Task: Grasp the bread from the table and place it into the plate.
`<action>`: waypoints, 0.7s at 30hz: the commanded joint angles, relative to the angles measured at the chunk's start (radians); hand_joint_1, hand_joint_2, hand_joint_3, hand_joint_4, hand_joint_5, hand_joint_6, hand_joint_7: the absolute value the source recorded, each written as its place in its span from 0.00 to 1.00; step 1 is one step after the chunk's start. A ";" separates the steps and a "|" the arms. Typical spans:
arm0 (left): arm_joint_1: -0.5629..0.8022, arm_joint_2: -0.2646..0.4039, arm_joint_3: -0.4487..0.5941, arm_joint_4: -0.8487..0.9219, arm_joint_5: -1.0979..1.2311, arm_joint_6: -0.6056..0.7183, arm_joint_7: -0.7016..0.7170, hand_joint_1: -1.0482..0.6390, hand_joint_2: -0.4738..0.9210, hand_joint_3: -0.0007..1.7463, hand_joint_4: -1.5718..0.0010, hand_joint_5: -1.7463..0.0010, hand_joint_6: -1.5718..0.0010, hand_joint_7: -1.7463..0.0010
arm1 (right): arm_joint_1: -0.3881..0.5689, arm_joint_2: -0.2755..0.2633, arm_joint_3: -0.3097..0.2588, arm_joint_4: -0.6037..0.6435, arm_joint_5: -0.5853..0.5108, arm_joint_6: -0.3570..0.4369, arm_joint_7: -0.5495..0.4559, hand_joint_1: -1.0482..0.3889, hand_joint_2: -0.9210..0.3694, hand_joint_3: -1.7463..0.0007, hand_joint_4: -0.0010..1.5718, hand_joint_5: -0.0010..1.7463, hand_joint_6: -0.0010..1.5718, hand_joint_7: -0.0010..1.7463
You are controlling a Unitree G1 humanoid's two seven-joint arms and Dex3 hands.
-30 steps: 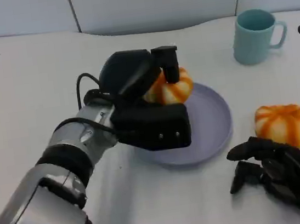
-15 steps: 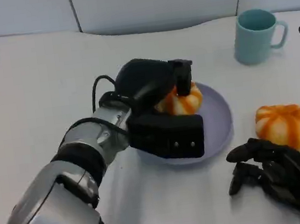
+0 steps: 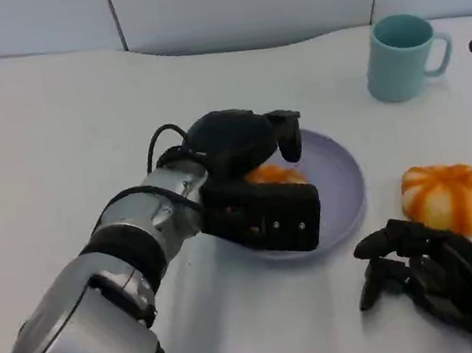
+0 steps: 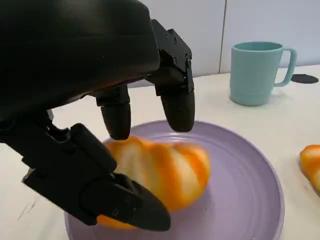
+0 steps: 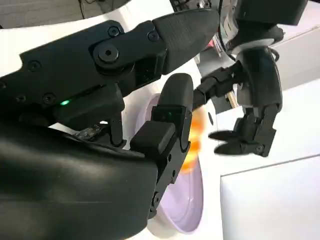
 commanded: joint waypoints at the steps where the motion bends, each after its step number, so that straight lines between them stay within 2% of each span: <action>1: -0.023 0.013 0.010 -0.007 -0.012 -0.009 -0.019 0.13 1.00 0.01 1.00 0.30 0.94 0.48 | 0.019 0.000 -0.006 0.019 0.000 0.009 0.009 0.38 0.00 0.96 0.44 0.82 0.51 0.44; 21: -0.023 0.013 0.011 -0.007 -0.011 -0.010 -0.020 0.13 1.00 0.01 1.00 0.31 0.94 0.49 | 0.018 0.000 -0.007 0.022 0.000 0.008 0.011 0.38 0.00 0.96 0.44 0.82 0.51 0.45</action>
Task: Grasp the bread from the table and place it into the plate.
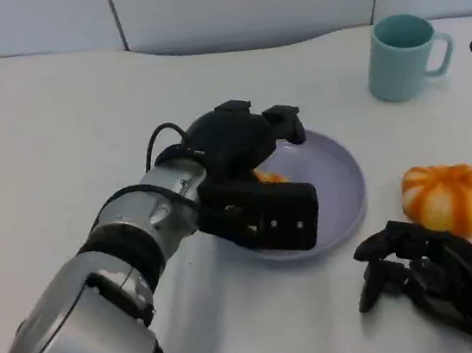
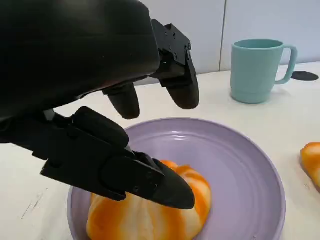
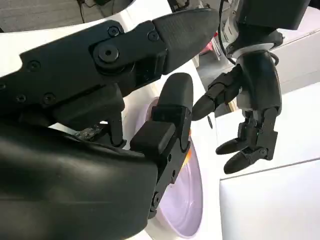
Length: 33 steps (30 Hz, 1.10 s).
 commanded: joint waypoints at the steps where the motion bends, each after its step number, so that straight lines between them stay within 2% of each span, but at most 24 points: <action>1: -0.021 0.008 0.009 -0.006 -0.011 -0.003 -0.011 0.13 1.00 0.01 1.00 0.31 0.94 0.49 | 0.018 -0.002 -0.004 0.016 -0.004 0.011 -0.002 0.38 0.00 0.96 0.44 0.82 0.51 0.45; 27: -0.022 0.007 0.014 -0.004 -0.015 -0.001 -0.035 0.13 1.00 0.01 1.00 0.31 0.93 0.50 | 0.016 -0.004 -0.001 0.019 -0.008 0.010 -0.008 0.38 0.00 0.96 0.44 0.82 0.51 0.45; 28: -0.023 0.006 0.017 -0.002 -0.020 0.000 -0.054 0.11 1.00 0.01 1.00 0.39 0.97 0.51 | 0.014 -0.005 0.000 0.020 -0.011 0.010 -0.012 0.37 0.00 0.96 0.44 0.82 0.51 0.45; 29: -0.023 0.013 0.026 -0.004 -0.031 -0.006 -0.078 0.11 1.00 0.01 1.00 0.42 0.99 0.51 | 0.014 -0.008 0.000 0.021 -0.011 0.016 -0.014 0.36 0.00 0.96 0.44 0.82 0.51 0.45; 30: -0.021 0.034 0.049 -0.017 -0.058 -0.023 -0.103 0.10 1.00 0.02 1.00 0.43 0.99 0.47 | 0.015 -0.011 0.000 0.019 -0.014 0.020 -0.022 0.36 0.00 0.96 0.43 0.81 0.51 0.45; 33: -0.015 0.065 0.081 -0.042 -0.095 -0.046 -0.138 0.10 1.00 0.03 1.00 0.48 1.00 0.45 | 0.016 -0.015 0.002 0.014 -0.018 0.026 -0.035 0.37 0.00 0.97 0.44 0.80 0.51 0.45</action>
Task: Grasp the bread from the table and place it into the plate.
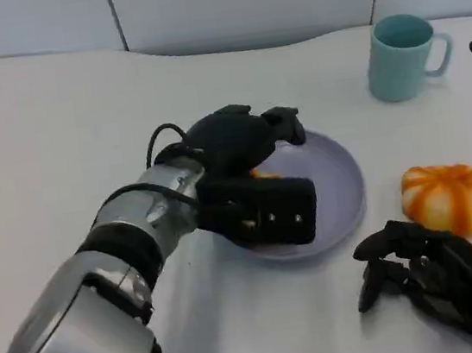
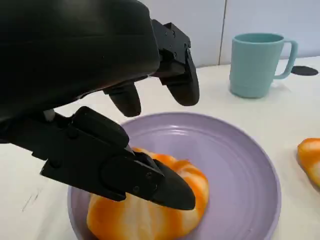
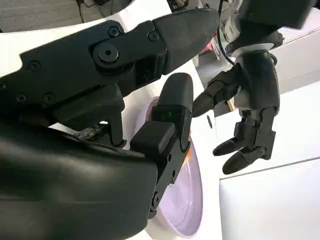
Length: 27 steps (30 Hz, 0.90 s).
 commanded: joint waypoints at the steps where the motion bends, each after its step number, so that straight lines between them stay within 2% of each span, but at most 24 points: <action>1: -0.013 0.054 0.043 -0.037 -0.047 -0.026 -0.047 0.10 1.00 0.03 1.00 0.48 1.00 0.45 | 0.019 -0.015 0.000 0.011 -0.017 0.023 -0.025 0.37 0.00 0.97 0.44 0.80 0.51 0.45; 4: -0.003 0.077 0.053 -0.051 -0.058 -0.057 -0.052 0.09 1.00 0.05 1.00 0.45 1.00 0.45 | 0.015 -0.019 -0.003 0.024 -0.011 0.030 -0.009 0.37 0.00 0.97 0.44 0.80 0.50 0.45; 7: -0.001 0.086 0.056 -0.057 -0.065 -0.068 -0.053 0.08 1.00 0.06 1.00 0.45 1.00 0.45 | 0.022 -0.024 0.006 0.011 -0.029 0.032 -0.039 0.36 0.00 0.97 0.44 0.79 0.51 0.45; 27: 0.000 0.087 0.058 -0.059 -0.065 -0.070 -0.055 0.08 1.00 0.06 1.00 0.45 1.00 0.45 | 0.026 -0.024 0.010 0.002 -0.033 0.037 -0.048 0.36 0.00 0.97 0.44 0.78 0.51 0.45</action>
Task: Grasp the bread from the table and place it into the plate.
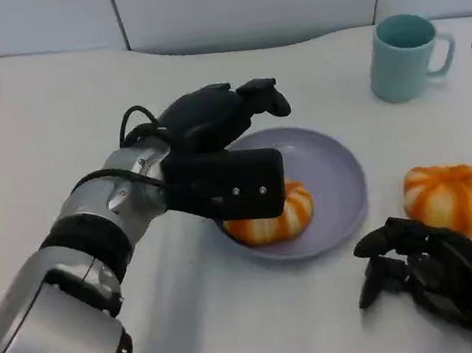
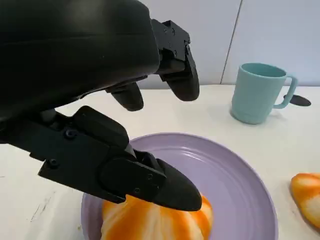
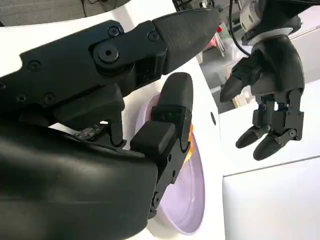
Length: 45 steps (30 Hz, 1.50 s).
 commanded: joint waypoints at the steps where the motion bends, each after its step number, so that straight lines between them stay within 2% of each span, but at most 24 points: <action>1: 0.016 0.029 0.034 -0.021 -0.039 -0.041 -0.008 0.08 1.00 0.06 1.00 0.45 1.00 0.45 | 0.030 -0.015 0.002 0.008 -0.014 0.029 -0.016 0.36 0.00 0.97 0.44 0.78 0.51 0.45; 5: 0.041 0.055 0.088 -0.047 -0.093 -0.098 -0.010 0.09 1.00 0.09 1.00 0.44 1.00 0.50 | 0.034 -0.013 0.002 -0.007 -0.011 0.047 -0.021 0.37 0.00 0.96 0.42 0.81 0.50 0.44; 6: 0.097 0.064 0.162 -0.083 -0.198 -0.132 -0.068 0.09 1.00 0.09 1.00 0.44 1.00 0.50 | 0.031 -0.014 0.001 -0.007 -0.010 0.057 -0.022 0.37 0.00 0.96 0.42 0.81 0.50 0.44; 7: 0.140 0.070 0.219 -0.112 -0.278 -0.155 -0.114 0.08 1.00 0.11 1.00 0.46 1.00 0.54 | 0.030 -0.015 0.000 -0.008 -0.009 0.065 -0.023 0.37 0.00 0.96 0.42 0.81 0.51 0.44; 9: 0.189 0.078 0.280 -0.156 -0.369 -0.173 -0.178 0.08 1.00 0.13 1.00 0.48 1.00 0.58 | 0.029 -0.016 -0.001 -0.010 -0.008 0.074 -0.024 0.37 0.00 0.97 0.42 0.80 0.51 0.44; 19: 0.216 0.079 0.303 -0.214 -0.389 -0.145 -0.230 0.08 1.00 0.13 1.00 0.48 1.00 0.60 | 0.031 -0.016 0.000 -0.018 -0.009 0.081 -0.026 0.37 0.00 0.97 0.42 0.80 0.51 0.44; 20: 0.281 0.079 0.345 -0.269 -0.485 -0.151 -0.303 0.08 1.00 0.13 1.00 0.48 1.00 0.60 | 0.031 -0.017 0.001 -0.021 -0.011 0.089 -0.035 0.37 0.00 0.97 0.42 0.80 0.51 0.44; 23: 0.517 0.108 0.456 -0.525 -0.741 -0.091 -0.456 0.09 1.00 0.17 0.98 0.51 0.92 0.73 | 0.026 -0.016 -0.001 -0.015 -0.011 0.087 -0.037 0.37 0.00 0.98 0.43 0.79 0.52 0.44; 26: 0.587 0.117 0.477 -0.639 -0.786 -0.023 -0.489 0.08 1.00 0.18 0.96 0.53 0.88 0.80 | 0.027 -0.017 0.005 -0.019 -0.021 0.080 -0.048 0.37 0.00 0.98 0.43 0.79 0.52 0.44; 35: 0.732 0.135 0.517 -0.836 -0.804 0.035 -0.489 0.10 1.00 0.19 0.94 0.55 0.84 0.85 | 0.012 -0.020 0.000 0.011 -0.012 0.071 -0.025 0.38 0.00 0.97 0.43 0.78 0.51 0.43; 40: 0.826 0.153 0.529 -0.964 -0.787 0.110 -0.467 0.09 1.00 0.20 0.92 0.58 0.81 0.89 | 0.006 -0.019 -0.006 0.022 -0.008 0.077 -0.018 0.38 0.00 0.98 0.43 0.78 0.52 0.43; 45: 0.909 0.131 0.546 -1.025 -0.812 0.128 -0.468 0.10 1.00 0.19 0.90 0.58 0.80 0.90 | 0.003 -0.016 -0.010 0.031 -0.005 0.069 -0.011 0.38 0.00 0.98 0.43 0.79 0.52 0.42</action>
